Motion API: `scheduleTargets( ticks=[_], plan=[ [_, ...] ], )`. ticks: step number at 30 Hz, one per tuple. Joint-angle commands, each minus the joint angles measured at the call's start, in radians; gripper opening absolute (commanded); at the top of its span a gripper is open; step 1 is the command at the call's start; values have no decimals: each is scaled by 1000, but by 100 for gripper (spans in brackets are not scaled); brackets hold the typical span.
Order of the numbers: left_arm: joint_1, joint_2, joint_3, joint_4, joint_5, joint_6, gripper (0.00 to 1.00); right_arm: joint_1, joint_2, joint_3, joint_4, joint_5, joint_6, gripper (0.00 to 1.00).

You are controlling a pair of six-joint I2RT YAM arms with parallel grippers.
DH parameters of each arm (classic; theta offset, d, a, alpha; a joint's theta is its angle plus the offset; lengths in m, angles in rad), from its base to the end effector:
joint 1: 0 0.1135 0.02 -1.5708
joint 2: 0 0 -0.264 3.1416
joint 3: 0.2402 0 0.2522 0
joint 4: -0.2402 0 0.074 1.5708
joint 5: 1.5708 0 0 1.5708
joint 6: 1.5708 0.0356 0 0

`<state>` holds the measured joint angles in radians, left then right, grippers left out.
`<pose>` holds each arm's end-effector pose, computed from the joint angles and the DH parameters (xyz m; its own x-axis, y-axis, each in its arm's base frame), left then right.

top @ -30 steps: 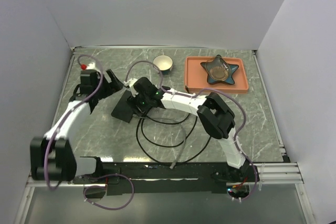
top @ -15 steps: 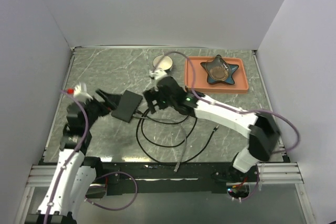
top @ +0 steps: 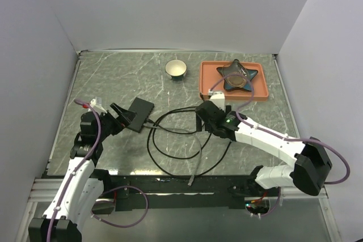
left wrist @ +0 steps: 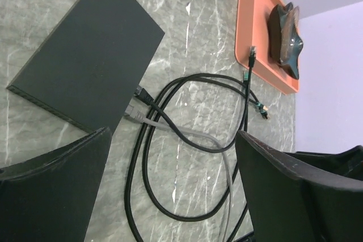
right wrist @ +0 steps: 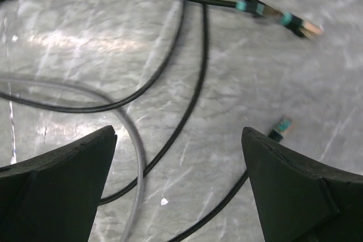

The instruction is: Insert the plug into the switch port

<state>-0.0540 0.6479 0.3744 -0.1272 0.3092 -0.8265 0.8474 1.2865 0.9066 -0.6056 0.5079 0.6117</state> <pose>0.1601 -0.0195 0.2223 -0.5075 -0.6743 -0.5365 -0.0621 0.6496 -0.7577 0.1810 0.1787 0.2442 -0.7257 -0.0637 -0.6851 -0.0737 0.9972 -0.0146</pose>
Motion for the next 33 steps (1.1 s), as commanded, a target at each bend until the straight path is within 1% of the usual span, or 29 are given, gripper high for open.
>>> scheduleTargets(
  ticks=[1, 2, 4, 6, 8, 9, 13, 16, 21, 22, 25, 28, 29, 30, 32, 33],
  plan=[
    [-1, 35, 18, 26, 27, 15, 96, -62, -58, -17, -107, 63, 190, 99],
    [-1, 39, 20, 21, 27, 24, 96, -100, -56, -20, -112, 46, 195, 99],
    [-1, 47, 26, 9, 18, 33, 96, -137, -46, -25, -143, 37, 229, 99],
    [-1, 48, 26, 8, 19, 36, 96, -204, -21, -25, -163, -2, 255, 99],
    [-1, 50, 24, 15, 30, 35, 96, -246, 0, -32, -181, -38, 266, 99],
    [-1, 50, 26, 15, 30, 35, 96, -281, 5, -38, -181, -69, 276, 98],
    [-1, 58, 12, 41, 40, 24, 96, -353, 10, -115, -143, -167, 289, 89],
    [-1, 71, 8, 47, 45, 26, 96, -401, 5, -164, -94, -236, 277, 85],
    [-1, 73, 12, 38, 39, 33, 96, -445, 39, -199, -63, -282, 266, 81],
    [-1, 70, 12, 38, 39, 33, 96, -450, 46, -207, -56, -293, 264, 78],
    [-1, 70, 9, 38, 39, 33, 96, -462, 79, -222, -22, -325, 263, 65],
    [-1, 71, 14, 31, 39, 41, 96, -467, 122, -230, 1, -344, 263, 55],
    [-1, 68, 17, 26, 38, 41, 96, -469, 140, -232, 6, -344, 263, 48],
    [-1, 68, 18, 21, 36, 41, 96, -469, 140, -230, 3, -338, 264, 33],
    [-1, 64, 21, 14, 34, 43, 96, -470, 129, -238, 13, -342, 263, 19],
    [-1, 61, 20, 14, 34, 43, 96, -473, 123, -238, 6, -339, 264, 0]
  ],
)
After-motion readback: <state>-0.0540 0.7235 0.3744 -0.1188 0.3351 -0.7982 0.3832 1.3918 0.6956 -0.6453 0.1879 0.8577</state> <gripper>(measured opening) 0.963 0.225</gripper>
